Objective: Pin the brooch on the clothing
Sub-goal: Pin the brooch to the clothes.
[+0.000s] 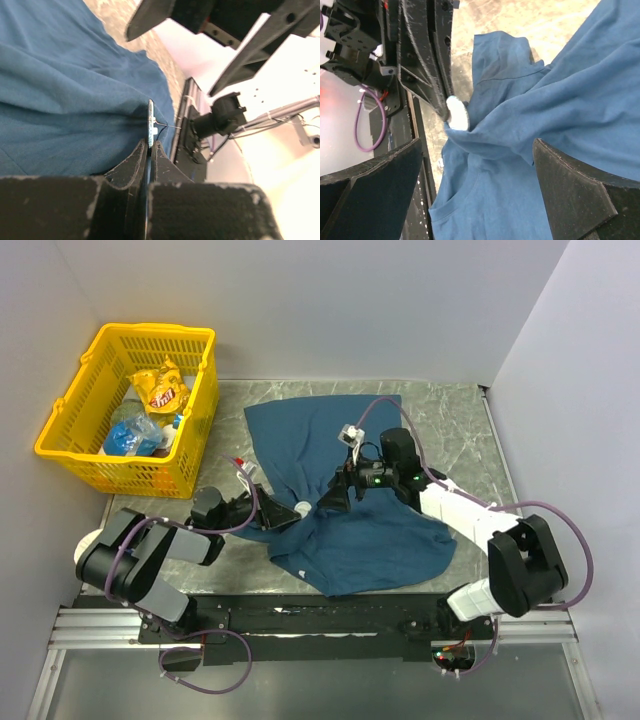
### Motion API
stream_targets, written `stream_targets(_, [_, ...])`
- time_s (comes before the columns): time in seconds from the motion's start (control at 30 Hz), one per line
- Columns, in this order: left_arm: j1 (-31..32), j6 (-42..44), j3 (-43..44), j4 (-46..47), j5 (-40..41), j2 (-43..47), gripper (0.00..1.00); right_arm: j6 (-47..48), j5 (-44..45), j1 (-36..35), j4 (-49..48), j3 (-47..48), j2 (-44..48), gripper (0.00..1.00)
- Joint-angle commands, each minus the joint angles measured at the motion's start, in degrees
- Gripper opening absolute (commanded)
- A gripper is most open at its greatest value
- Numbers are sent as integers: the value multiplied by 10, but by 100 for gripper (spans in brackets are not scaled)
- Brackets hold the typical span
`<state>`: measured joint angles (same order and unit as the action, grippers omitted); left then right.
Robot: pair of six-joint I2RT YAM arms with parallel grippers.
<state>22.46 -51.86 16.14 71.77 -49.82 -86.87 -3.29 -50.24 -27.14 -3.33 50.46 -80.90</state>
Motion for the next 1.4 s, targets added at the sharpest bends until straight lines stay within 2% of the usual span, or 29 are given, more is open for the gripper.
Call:
stream_targets(0.0, [-1, -37, 16, 209, -49, 6, 1, 9, -29, -5, -26, 23, -18, 96])
stream_targets(0.4, [-3, -21, 39, 148, -71, 69, 1, 28, -52, -29, 1, 42, -31, 95])
stream_targets(0.67, [-3, -35, 44, 157, -73, 75, 1, 27, -45, -47, -4, 51, -38, 92])
stream_targets(0.77, [-3, -40, 44, 160, -74, 79, 1, 20, -48, -48, -9, 56, -44, 85])
stream_targets(0.87, [-3, -47, 43, 163, -76, 85, 1, 9, -58, -48, -14, 68, -60, 70])
stream_targets(0.9, [-3, -46, 44, 161, -76, 89, 1, 4, -60, -49, -13, 71, -70, 62])
stream_targets(1.0, [-2, -33, 45, 138, -81, 102, 1, 10, -55, -56, -4, 85, -79, 54])
stream_targets(1.07, [-3, -24, 48, 112, -90, 110, 1, 16, -47, -58, 10, 89, -78, 54])
stream_targets(1.17, [-2, 5, 55, 72, -101, 125, 1, 28, -43, -57, 26, 94, -72, 60])
stream_targets(1.3, [-2, 77, 73, -50, -118, 155, 1, 60, -40, -59, 59, 113, -66, 66])
stream_targets(1.37, [-2, 104, 77, -81, -116, 167, 1, 66, -36, -58, 75, 119, -66, 68])
